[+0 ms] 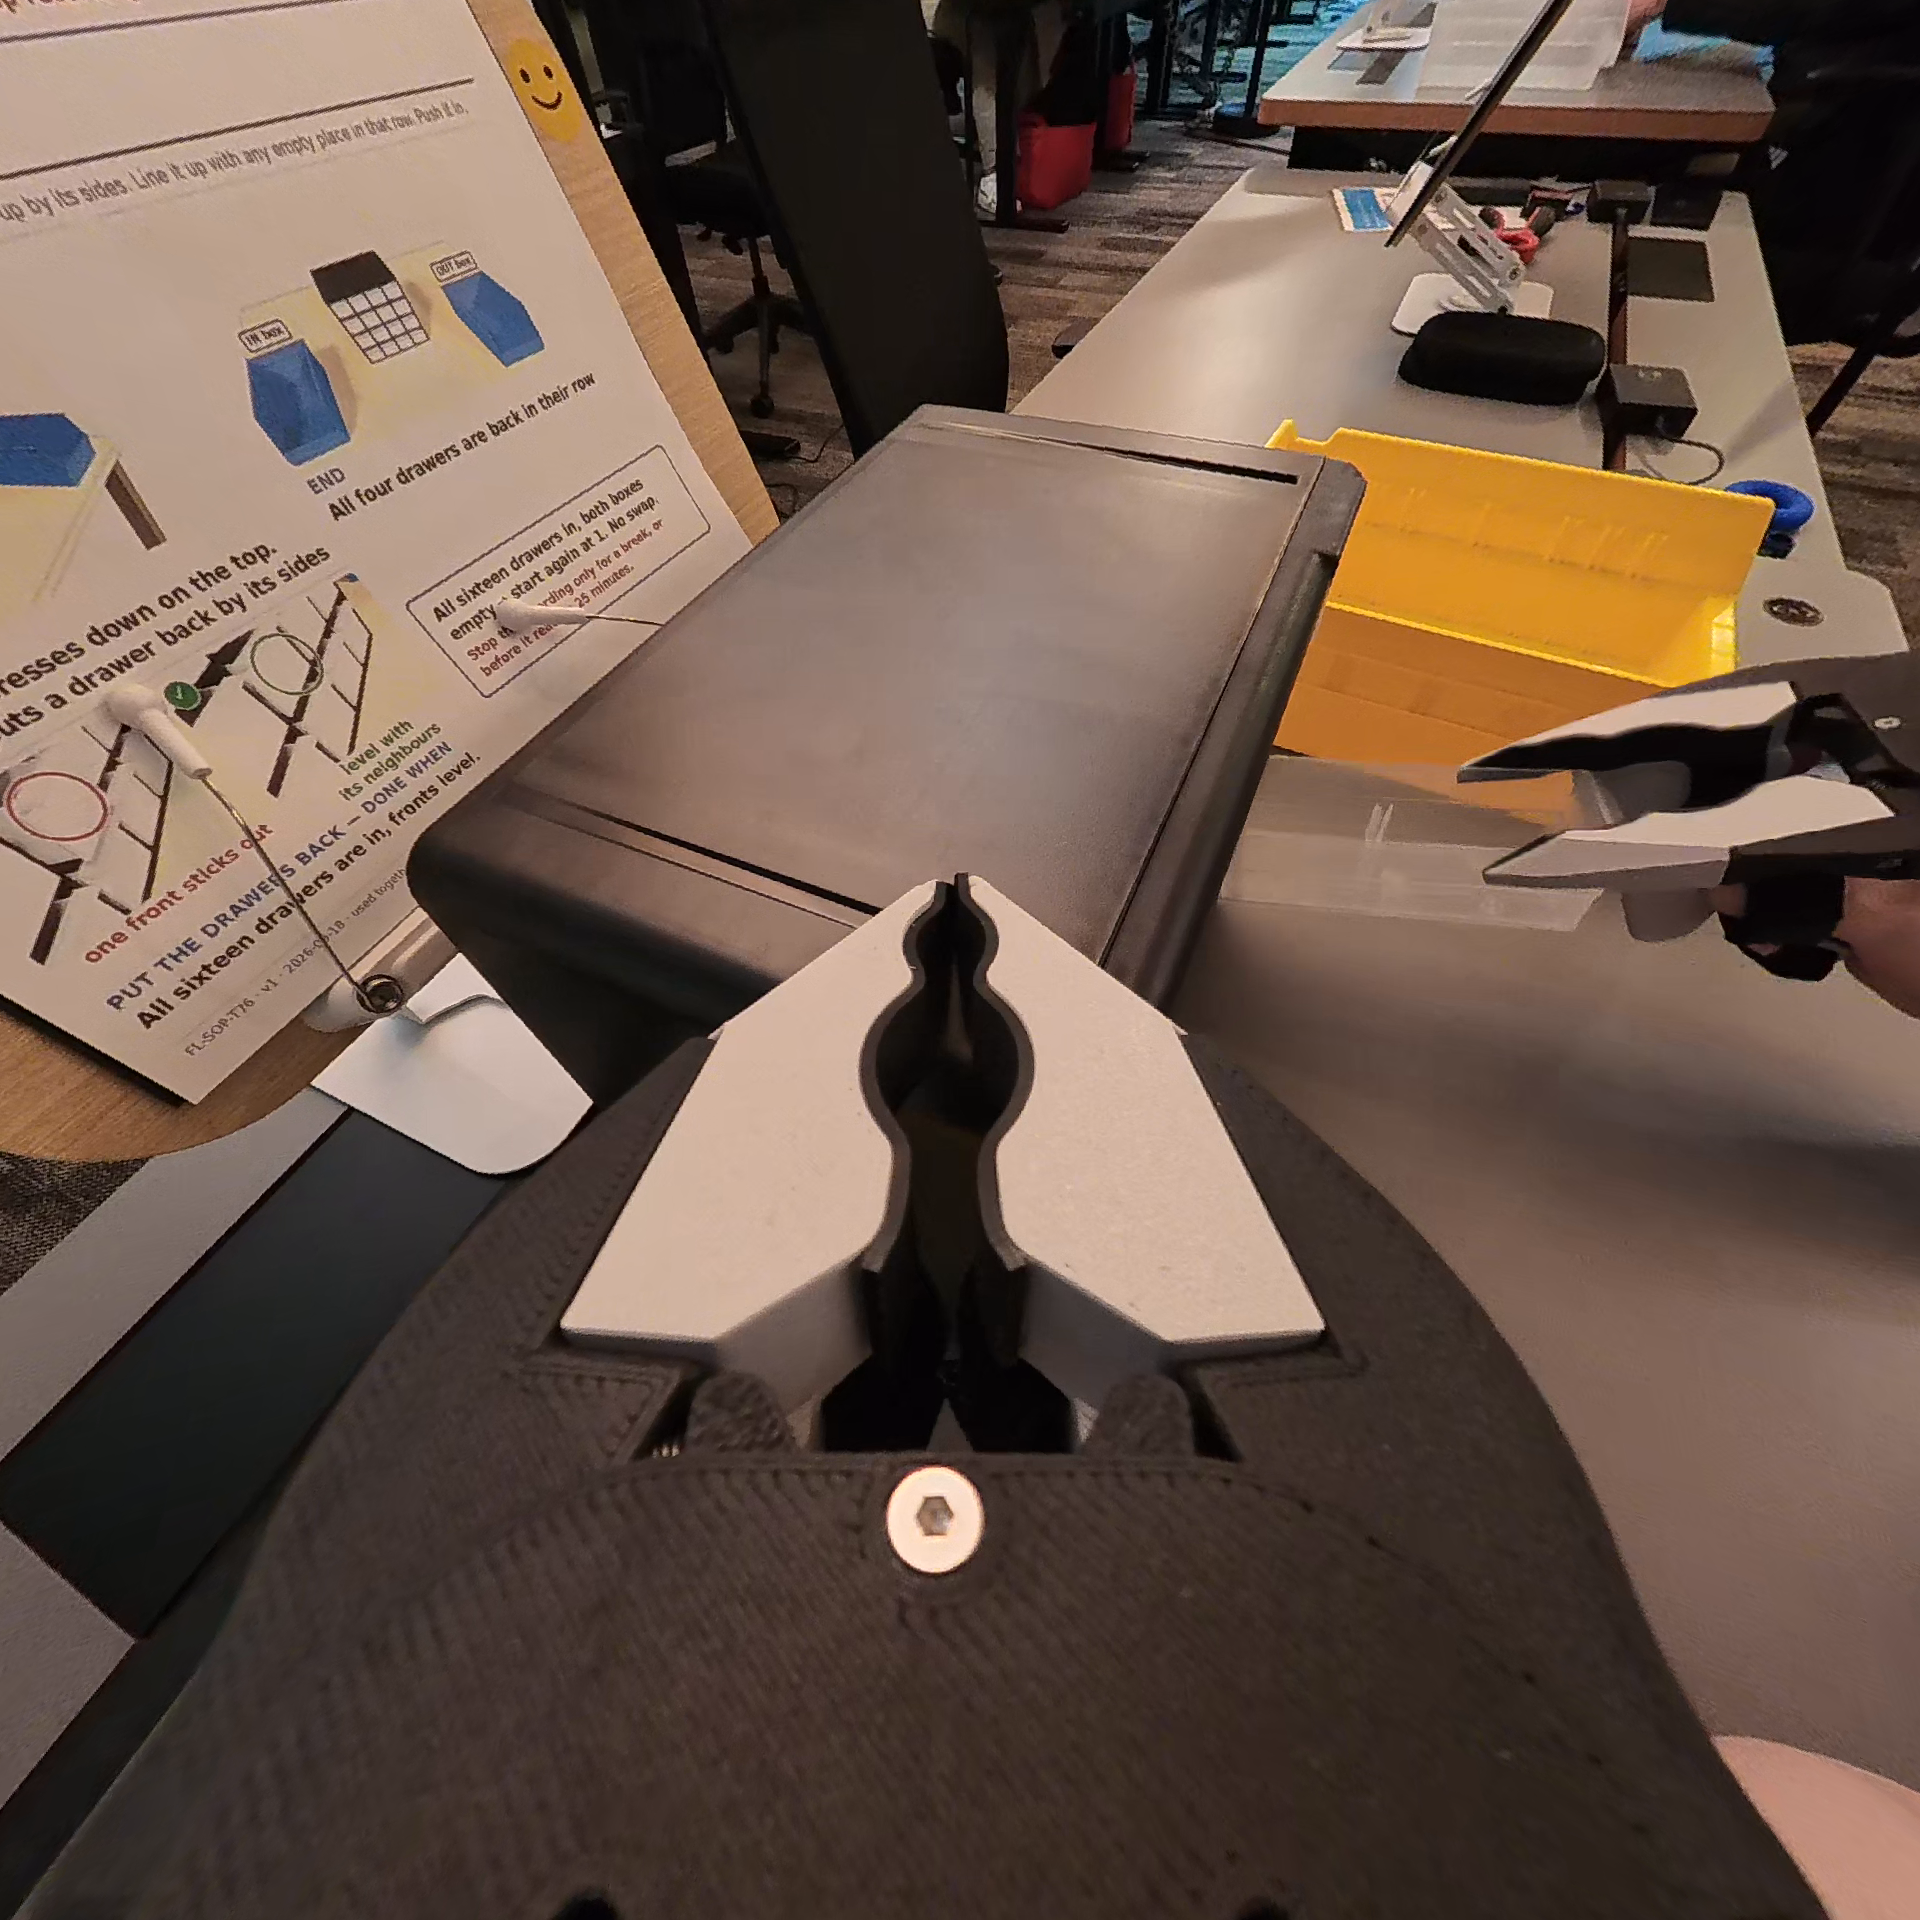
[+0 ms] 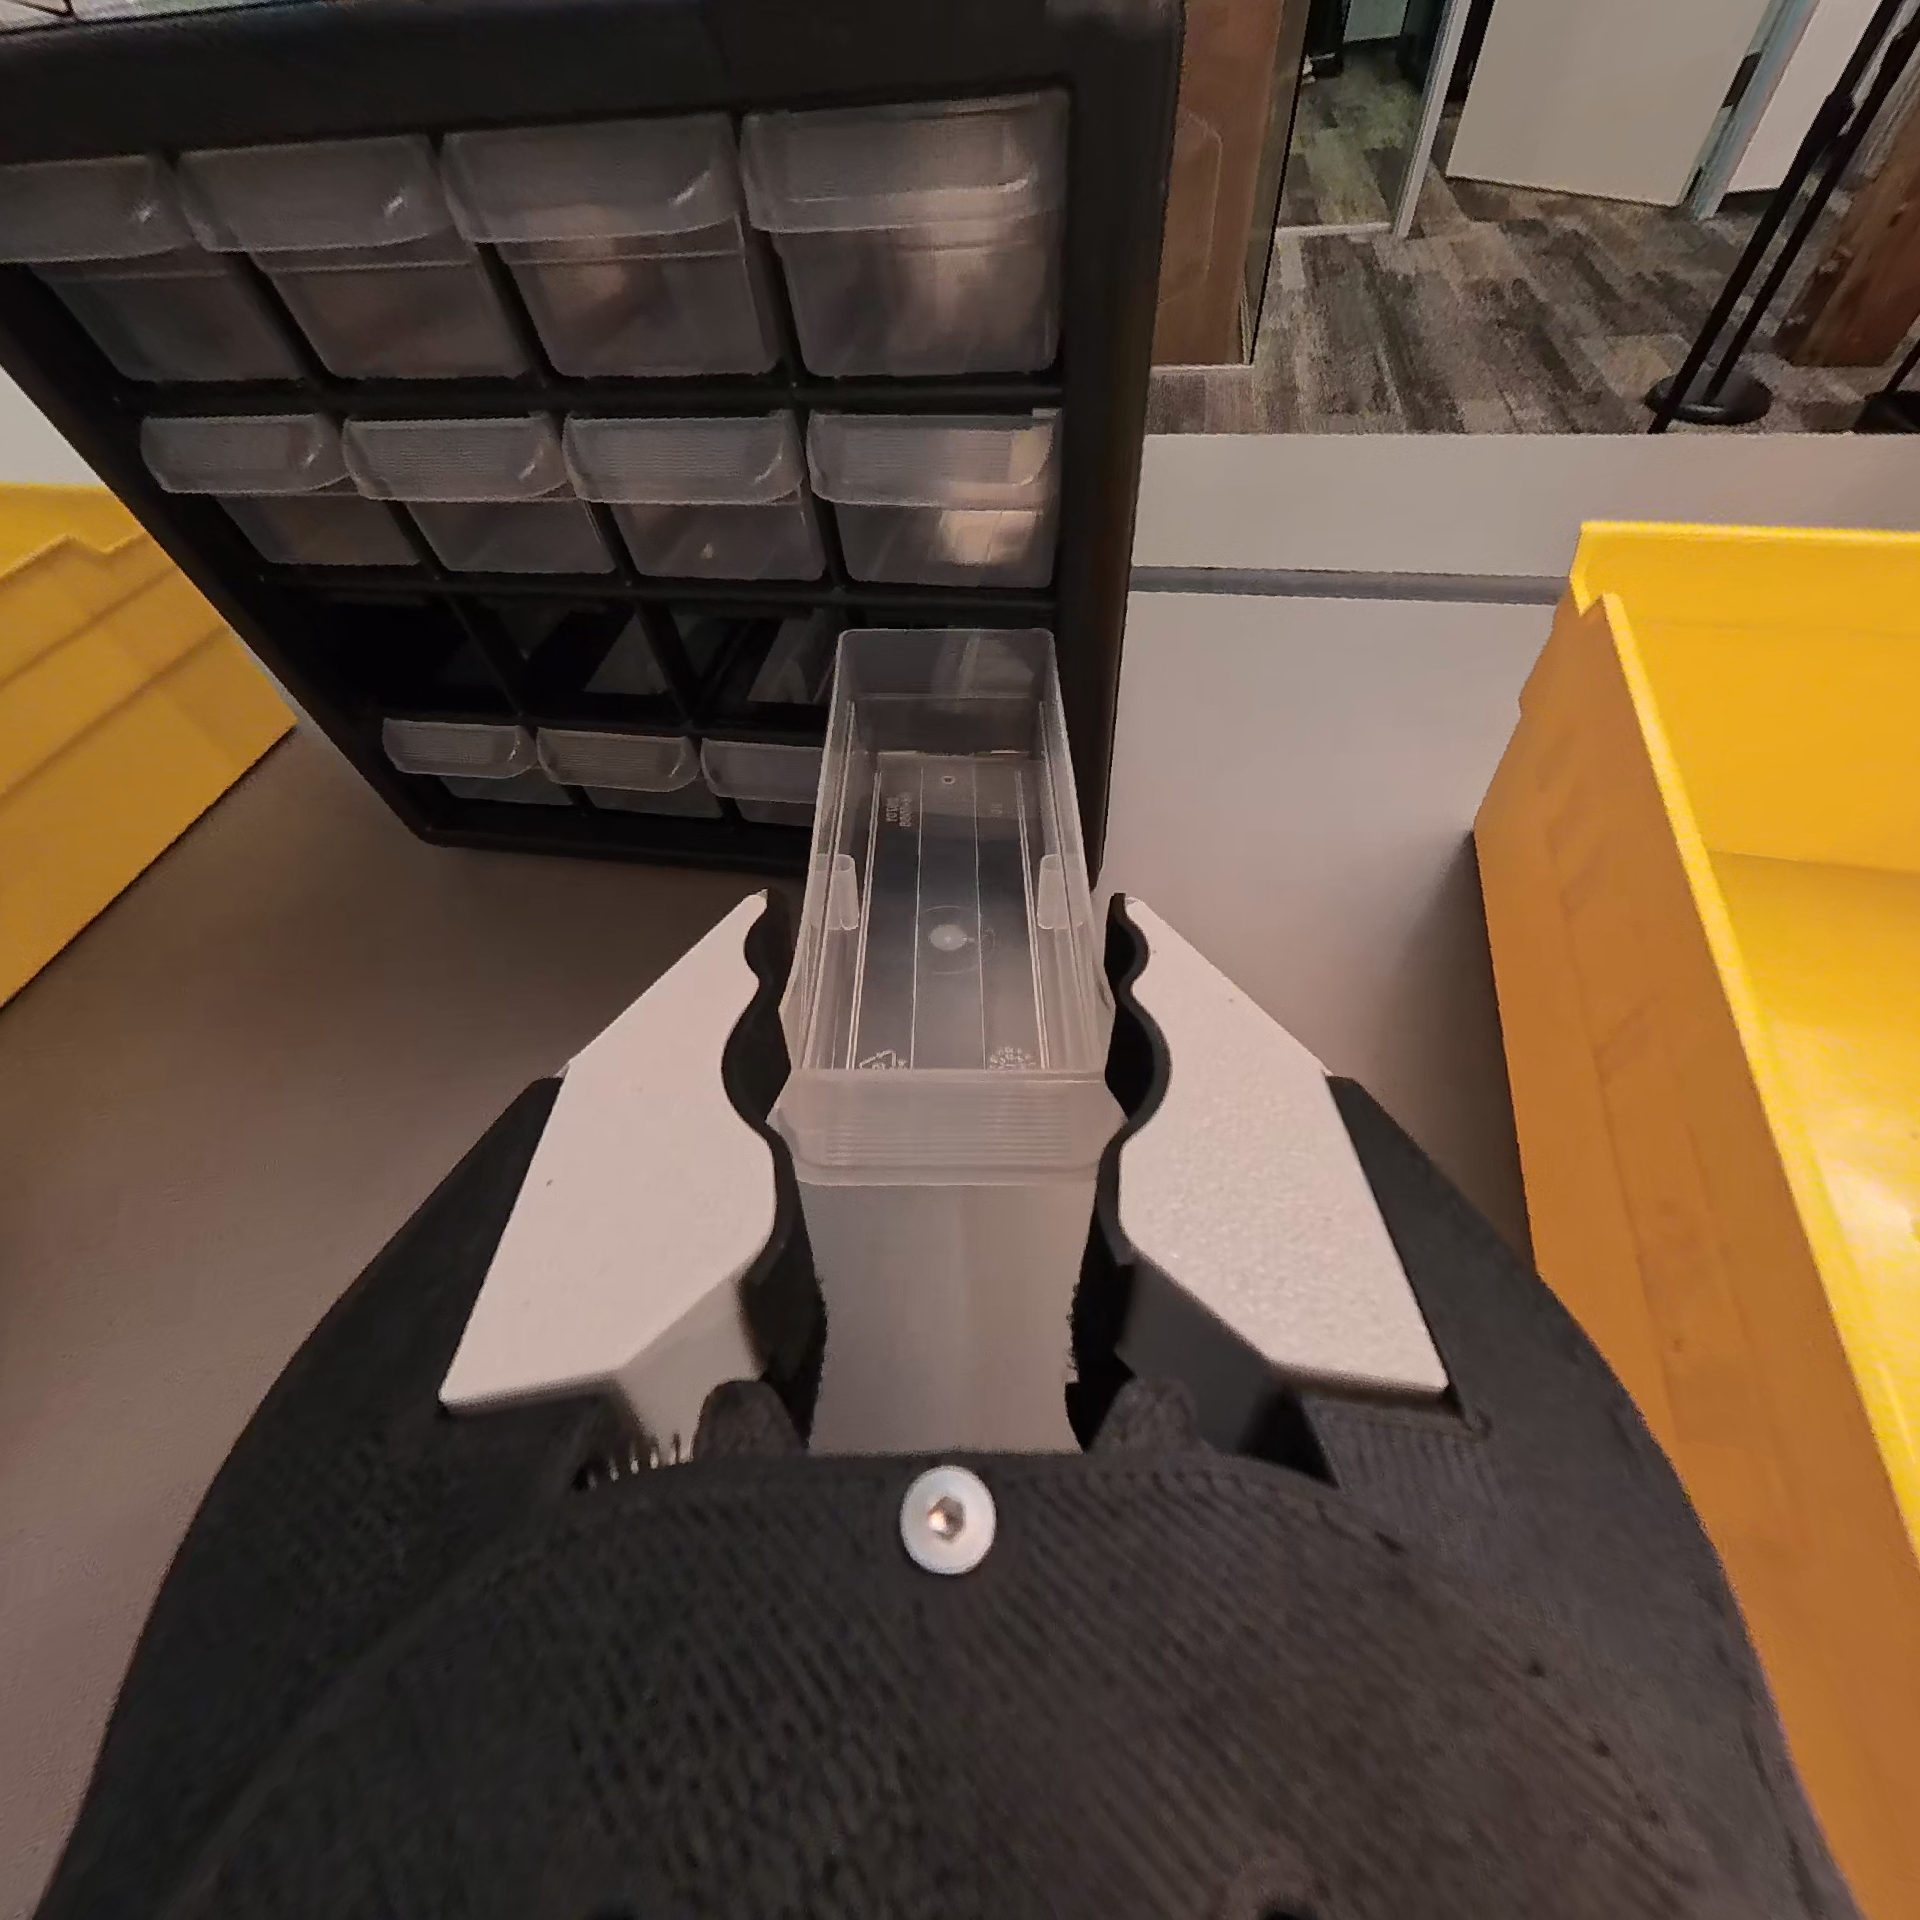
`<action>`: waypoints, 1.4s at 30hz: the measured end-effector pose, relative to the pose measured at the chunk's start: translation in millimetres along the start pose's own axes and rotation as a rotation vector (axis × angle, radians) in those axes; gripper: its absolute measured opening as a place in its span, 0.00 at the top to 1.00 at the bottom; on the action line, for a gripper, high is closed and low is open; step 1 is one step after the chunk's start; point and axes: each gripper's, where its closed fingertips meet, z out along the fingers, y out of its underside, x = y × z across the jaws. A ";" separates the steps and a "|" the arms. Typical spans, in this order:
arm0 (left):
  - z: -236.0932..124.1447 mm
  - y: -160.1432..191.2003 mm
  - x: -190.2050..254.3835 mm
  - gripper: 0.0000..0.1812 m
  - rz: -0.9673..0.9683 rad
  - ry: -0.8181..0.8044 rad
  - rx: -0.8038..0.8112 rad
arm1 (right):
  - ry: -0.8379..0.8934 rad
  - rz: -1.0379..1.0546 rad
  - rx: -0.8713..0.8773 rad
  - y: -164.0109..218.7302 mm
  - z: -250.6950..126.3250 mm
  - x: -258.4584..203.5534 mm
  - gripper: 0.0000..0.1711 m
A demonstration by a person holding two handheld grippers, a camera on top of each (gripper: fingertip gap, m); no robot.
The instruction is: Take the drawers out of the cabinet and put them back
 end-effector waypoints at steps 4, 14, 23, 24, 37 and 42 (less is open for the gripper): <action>0.0 -0.1 0.1 1.00 -0.001 0.000 0.000 | 0.024 -0.032 -0.002 -4.1 2.2 -1.3 0.66; 0.1 -0.1 0.2 1.00 -0.001 -0.001 0.002 | 0.075 -0.040 0.003 -7.9 14.8 -3.8 0.65; 0.4 -0.3 0.0 1.00 -0.010 -0.001 0.003 | 0.129 -0.094 -0.004 -7.4 46.8 -5.9 0.65; 0.4 -0.3 0.1 1.00 -0.008 -0.004 0.001 | 0.135 -0.104 -0.012 -5.9 51.8 -5.5 0.65; 0.4 -0.4 0.4 1.00 -0.004 -0.002 0.006 | -0.065 -0.570 0.103 -19.1 21.7 -24.9 0.58; 0.6 -0.4 0.3 1.00 -0.009 -0.002 0.004 | -0.121 -0.850 0.115 0.6 17.3 -26.1 0.67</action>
